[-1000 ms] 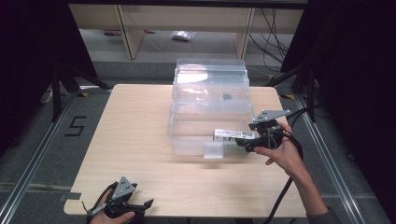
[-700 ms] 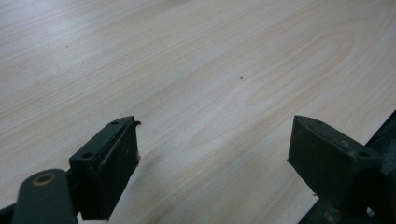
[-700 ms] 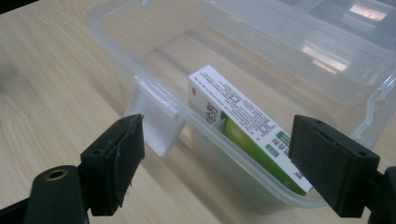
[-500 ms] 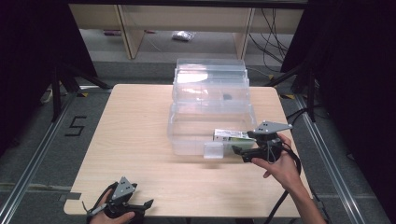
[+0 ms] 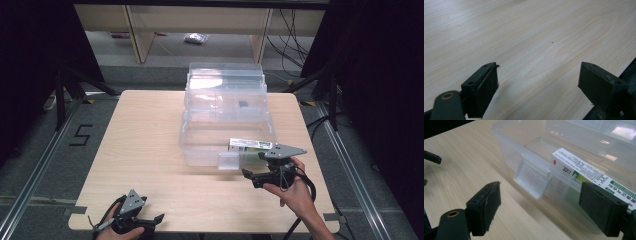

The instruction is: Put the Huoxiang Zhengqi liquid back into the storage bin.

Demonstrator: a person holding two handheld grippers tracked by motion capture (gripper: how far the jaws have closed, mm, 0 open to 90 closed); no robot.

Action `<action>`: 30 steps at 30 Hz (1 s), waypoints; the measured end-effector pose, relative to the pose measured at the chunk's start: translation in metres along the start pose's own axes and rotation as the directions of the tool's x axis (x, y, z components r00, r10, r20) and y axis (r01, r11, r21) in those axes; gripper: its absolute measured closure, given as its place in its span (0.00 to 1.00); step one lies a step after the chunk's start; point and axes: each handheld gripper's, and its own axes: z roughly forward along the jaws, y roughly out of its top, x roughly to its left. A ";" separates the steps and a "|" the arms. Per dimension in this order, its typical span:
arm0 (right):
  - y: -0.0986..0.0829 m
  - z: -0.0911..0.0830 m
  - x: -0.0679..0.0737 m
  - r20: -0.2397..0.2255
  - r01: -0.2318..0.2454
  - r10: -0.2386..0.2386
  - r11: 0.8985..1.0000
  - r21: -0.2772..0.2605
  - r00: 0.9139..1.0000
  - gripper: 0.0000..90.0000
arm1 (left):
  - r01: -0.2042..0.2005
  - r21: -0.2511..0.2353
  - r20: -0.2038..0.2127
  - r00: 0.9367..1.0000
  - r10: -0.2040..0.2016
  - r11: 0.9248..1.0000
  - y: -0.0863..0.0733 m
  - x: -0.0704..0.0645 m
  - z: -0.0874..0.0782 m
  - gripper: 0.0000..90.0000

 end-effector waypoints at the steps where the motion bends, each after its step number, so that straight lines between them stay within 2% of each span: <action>1: -0.001 0.001 -0.001 0.010 0.018 -0.018 1.000 -0.011 1.000 0.20 | -0.001 0.002 -0.006 1.000 0.001 1.000 0.000 0.000 0.000 0.17; 2: -0.003 0.001 0.001 0.010 -0.002 0.002 1.000 -0.006 1.000 0.20 | 0.004 0.002 -0.015 1.000 -0.003 1.000 0.001 -0.001 0.000 0.17; 4: -0.006 0.002 0.001 0.016 0.014 -0.013 1.000 -0.017 1.000 0.20 | -0.003 0.005 -0.012 1.000 0.003 1.000 0.000 0.000 0.000 0.17; 5: -0.007 0.001 0.002 0.016 -0.001 0.001 1.000 -0.005 1.000 0.20 | 0.007 -0.003 -0.006 1.000 -0.007 1.000 0.000 -0.001 0.000 0.17; 6: -0.008 0.001 0.003 0.011 -0.001 0.001 1.000 -0.004 1.000 0.20 | -0.001 0.004 -0.003 1.000 0.001 1.000 0.000 0.000 0.000 0.17; 7: -0.009 0.002 0.002 0.019 0.023 -0.022 1.000 -0.010 1.000 0.20 | -0.001 0.016 -0.004 1.000 0.001 1.000 0.001 -0.001 -0.001 0.17; 8: -0.011 0.001 0.005 0.015 -0.019 0.019 1.000 0.002 1.000 0.20 | 0.002 0.007 -0.006 1.000 -0.002 1.000 0.001 -0.001 0.000 0.17; 9: -0.012 0.002 0.003 0.014 0.006 -0.005 1.000 -0.010 1.000 0.20 | -0.004 0.003 -0.011 1.000 0.004 1.000 0.000 0.000 0.000 0.17; 12: -0.016 0.001 0.005 0.021 0.012 -0.012 1.000 -0.005 1.000 0.20 | 0.003 0.002 -0.016 1.000 -0.003 1.000 0.001 -0.001 0.000 0.17; 16: -0.022 0.000 0.007 0.018 -0.017 0.017 1.000 0.000 1.000 0.19 | -0.002 0.001 -0.012 1.000 0.002 1.000 0.000 -0.001 0.000 0.17; 18: -0.026 -0.001 0.007 0.027 -0.010 0.010 1.000 -0.009 1.000 0.20 | -0.001 -0.002 -0.011 1.000 0.001 1.000 0.001 -0.001 0.000 0.17; 22: -0.032 -0.003 0.010 0.029 -0.050 0.051 0.999 -0.007 0.998 0.21 | -0.001 0.002 -0.003 1.000 0.001 1.000 0.000 -0.001 0.000 0.17; 23: -0.034 -0.002 0.007 0.035 -0.022 0.023 1.000 -0.018 0.999 0.20 | 0.000 -0.001 -0.004 1.000 0.000 1.000 0.001 -0.002 0.000 0.17; 24: -0.036 -0.003 0.010 0.030 -0.057 0.057 0.998 -0.005 0.998 0.20 | -0.002 -0.002 -0.002 1.000 0.002 1.000 0.001 -0.002 0.000 0.17; 25: -0.036 -0.002 0.008 0.031 -0.031 0.031 0.999 -0.007 0.999 0.20 | -0.002 -0.001 0.000 1.000 0.002 1.000 0.001 -0.002 0.000 0.17; 30: -0.044 -0.003 0.009 0.021 -0.064 0.064 0.998 -0.004 0.998 0.20 | 0.000 0.000 -0.007 1.000 0.000 1.000 0.000 -0.001 0.001 0.17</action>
